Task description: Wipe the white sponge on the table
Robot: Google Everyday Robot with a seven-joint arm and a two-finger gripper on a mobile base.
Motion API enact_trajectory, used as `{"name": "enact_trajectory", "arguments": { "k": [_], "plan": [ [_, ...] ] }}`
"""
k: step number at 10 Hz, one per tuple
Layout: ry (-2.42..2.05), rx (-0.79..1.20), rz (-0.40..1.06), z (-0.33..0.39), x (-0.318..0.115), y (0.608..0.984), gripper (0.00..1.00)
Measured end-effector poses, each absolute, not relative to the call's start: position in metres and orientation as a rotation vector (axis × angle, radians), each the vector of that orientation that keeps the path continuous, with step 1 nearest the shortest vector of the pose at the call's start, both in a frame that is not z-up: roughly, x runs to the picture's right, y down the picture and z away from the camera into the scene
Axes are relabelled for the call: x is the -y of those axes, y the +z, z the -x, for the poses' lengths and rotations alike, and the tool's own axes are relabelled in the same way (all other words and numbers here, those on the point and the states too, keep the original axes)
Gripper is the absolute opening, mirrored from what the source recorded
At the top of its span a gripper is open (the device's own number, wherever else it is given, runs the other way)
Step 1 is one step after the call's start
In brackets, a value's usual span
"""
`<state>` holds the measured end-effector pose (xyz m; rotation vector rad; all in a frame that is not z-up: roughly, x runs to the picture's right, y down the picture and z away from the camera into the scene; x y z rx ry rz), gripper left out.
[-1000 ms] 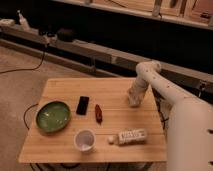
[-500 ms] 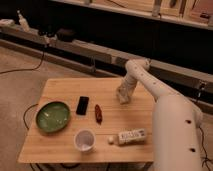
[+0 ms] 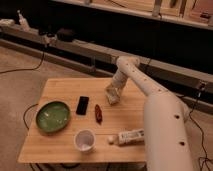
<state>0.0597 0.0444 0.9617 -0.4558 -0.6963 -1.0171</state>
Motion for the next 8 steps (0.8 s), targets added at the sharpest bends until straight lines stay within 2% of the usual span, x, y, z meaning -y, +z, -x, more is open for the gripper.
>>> {"name": "enact_trajectory", "arguments": {
  "k": [3, 8],
  "plan": [
    [-1.054, 0.771, 0.491, -0.037, -0.071, 0.956, 0.39],
    [-1.192, 0.870, 0.504, -0.015, -0.102, 0.916, 0.39]
  ]
}}
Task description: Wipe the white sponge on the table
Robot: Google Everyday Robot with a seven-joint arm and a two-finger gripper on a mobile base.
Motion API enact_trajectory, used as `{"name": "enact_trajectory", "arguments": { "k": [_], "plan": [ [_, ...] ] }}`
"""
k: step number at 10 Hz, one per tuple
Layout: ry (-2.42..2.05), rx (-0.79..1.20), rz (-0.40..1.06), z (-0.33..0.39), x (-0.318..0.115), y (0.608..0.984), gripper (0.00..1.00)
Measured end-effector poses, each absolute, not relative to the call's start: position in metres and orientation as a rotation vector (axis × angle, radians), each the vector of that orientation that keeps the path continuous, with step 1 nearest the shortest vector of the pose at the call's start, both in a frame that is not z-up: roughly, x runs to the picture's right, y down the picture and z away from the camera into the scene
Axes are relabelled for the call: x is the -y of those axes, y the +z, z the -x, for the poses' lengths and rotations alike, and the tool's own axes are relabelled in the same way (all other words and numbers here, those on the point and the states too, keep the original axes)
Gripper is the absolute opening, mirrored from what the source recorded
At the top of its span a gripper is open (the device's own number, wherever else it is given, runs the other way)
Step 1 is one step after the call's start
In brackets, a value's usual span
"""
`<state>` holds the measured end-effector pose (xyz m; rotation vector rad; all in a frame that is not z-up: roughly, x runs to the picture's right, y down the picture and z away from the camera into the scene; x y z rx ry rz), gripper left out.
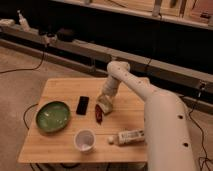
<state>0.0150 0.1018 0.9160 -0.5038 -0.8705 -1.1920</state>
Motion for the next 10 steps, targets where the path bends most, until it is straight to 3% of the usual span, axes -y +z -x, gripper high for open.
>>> {"name": "enact_trajectory", "arguments": {
  "k": [3, 10],
  "plan": [
    [-1.136, 0.879, 0.543, -0.036, -0.139, 0.889, 0.39],
    [-0.935, 0.598, 0.598, -0.168, -0.143, 0.846, 0.39]
  ]
}}
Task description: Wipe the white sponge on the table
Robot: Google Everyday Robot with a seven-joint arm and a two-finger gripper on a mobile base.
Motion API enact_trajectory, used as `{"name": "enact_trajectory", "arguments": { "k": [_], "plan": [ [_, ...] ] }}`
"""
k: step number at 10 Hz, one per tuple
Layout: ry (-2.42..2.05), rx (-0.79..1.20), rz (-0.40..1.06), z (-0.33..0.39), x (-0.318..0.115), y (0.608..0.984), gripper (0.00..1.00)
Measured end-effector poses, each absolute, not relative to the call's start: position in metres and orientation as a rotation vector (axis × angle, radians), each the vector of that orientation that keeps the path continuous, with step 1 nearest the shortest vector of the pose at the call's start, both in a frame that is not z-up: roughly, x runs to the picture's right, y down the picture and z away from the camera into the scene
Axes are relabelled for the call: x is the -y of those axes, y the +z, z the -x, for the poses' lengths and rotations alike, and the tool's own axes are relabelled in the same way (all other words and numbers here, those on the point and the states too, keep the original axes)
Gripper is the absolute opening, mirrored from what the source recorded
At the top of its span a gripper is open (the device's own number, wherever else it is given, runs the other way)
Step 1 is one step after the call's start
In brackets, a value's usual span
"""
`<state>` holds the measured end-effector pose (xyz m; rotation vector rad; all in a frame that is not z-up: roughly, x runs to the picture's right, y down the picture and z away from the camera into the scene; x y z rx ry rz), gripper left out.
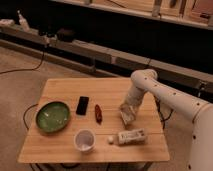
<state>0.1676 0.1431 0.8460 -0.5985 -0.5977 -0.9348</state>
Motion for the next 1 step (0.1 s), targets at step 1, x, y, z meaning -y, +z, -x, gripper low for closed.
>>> {"name": "enact_trajectory", "arguments": {
  "k": [1],
  "plan": [
    [-0.917, 0.587, 0.598, -0.1760, -0.1438, 0.8460, 0.39]
  ]
}}
